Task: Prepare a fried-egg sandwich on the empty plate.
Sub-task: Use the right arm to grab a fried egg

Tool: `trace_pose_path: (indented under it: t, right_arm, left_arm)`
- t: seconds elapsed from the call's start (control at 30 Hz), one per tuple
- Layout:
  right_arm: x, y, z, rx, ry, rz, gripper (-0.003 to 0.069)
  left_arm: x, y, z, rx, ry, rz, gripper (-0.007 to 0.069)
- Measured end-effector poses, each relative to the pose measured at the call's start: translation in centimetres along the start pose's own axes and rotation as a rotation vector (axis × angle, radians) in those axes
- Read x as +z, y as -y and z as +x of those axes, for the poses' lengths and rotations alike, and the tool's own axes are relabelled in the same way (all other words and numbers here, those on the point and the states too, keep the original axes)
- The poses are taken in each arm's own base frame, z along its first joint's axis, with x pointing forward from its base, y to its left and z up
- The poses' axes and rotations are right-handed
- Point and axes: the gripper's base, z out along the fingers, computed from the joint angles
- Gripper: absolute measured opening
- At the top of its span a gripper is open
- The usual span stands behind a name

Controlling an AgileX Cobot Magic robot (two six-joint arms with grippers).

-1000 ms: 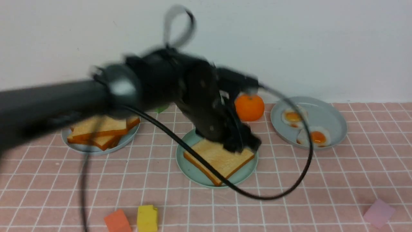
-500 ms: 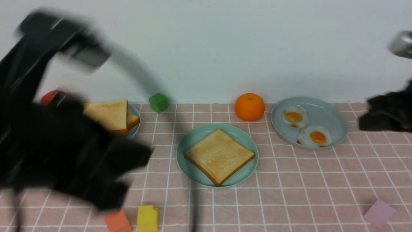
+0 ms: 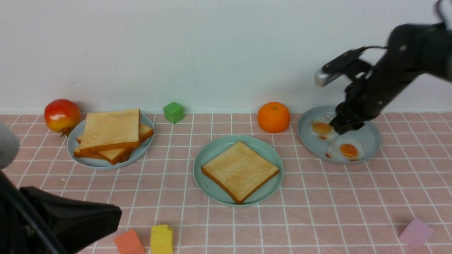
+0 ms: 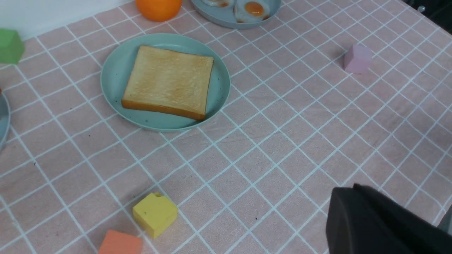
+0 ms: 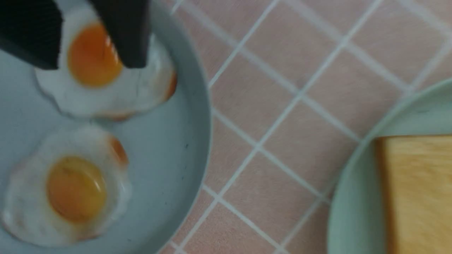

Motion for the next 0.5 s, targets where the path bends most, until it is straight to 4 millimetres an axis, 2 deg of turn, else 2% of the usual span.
trace_pose_path:
  t: [0.2, 0.3, 0.5]
  right_arm:
    - [4.3, 1.5, -1.4, -0.123, -0.036, -0.018, 0.0536]
    - [5.0, 1.9, -1.8, -0.147, -0.038, -0.001, 0.0561]
    - [5.8, 2.2, -1.6, -0.228, -0.067, 0.011, 0.0559]
  left_arm:
    - [0.0, -0.1, 0.2, 0.012, -0.017, -0.007, -0.0013]
    - [0.0, -0.1, 0.3, 0.016, -0.036, -0.009, -0.0013]
    - [0.0, -0.1, 0.6, 0.022, -0.063, -0.014, -0.0013]
